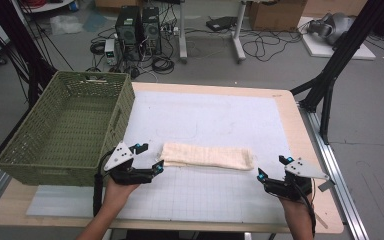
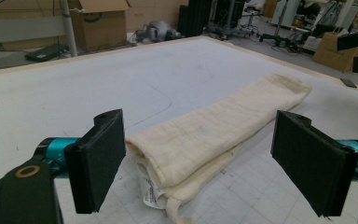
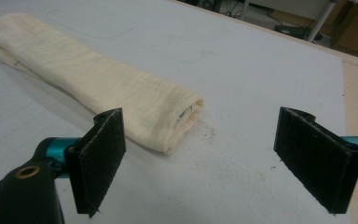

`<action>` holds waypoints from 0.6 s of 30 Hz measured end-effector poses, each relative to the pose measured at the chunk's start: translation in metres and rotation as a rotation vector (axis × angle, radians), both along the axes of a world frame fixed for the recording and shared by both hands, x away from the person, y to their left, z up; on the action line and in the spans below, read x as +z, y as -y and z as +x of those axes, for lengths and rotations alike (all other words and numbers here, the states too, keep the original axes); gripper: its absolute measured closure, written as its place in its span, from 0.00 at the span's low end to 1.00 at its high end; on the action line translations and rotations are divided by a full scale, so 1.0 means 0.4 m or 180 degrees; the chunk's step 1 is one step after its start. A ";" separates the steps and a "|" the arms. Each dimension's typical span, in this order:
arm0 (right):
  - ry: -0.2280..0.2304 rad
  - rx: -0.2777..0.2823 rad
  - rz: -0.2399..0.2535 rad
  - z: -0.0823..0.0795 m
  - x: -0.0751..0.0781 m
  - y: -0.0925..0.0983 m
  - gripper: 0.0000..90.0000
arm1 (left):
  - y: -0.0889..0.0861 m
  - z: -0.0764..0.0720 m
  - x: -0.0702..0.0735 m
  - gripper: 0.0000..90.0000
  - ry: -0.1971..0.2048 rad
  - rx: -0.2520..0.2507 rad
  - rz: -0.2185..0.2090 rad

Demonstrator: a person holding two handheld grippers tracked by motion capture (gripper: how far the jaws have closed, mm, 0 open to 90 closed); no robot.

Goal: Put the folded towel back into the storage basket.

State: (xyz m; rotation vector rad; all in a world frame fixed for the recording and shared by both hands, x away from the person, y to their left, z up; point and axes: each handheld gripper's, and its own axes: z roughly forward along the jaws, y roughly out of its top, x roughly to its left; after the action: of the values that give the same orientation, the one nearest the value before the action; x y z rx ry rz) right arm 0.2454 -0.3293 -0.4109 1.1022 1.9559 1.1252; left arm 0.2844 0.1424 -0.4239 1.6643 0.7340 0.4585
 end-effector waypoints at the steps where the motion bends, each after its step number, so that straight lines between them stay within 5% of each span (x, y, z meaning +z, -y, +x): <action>1: 0.0000 0.0000 0.0000 0.000 0.000 0.000 0.17 | 0.000 0.001 0.000 0.20 -0.0007 0.0005 0.0007; 18: -0.0046 0.0011 0.0138 0.005 -0.005 0.011 0.17 | 0.010 0.018 -0.013 0.19 -0.0193 0.0032 0.0044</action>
State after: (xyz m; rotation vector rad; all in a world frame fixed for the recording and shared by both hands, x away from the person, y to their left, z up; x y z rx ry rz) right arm 0.2474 -0.3338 -0.4131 1.1331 1.9533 1.1697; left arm 0.2914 0.1384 -0.4292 1.6943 0.7856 0.4226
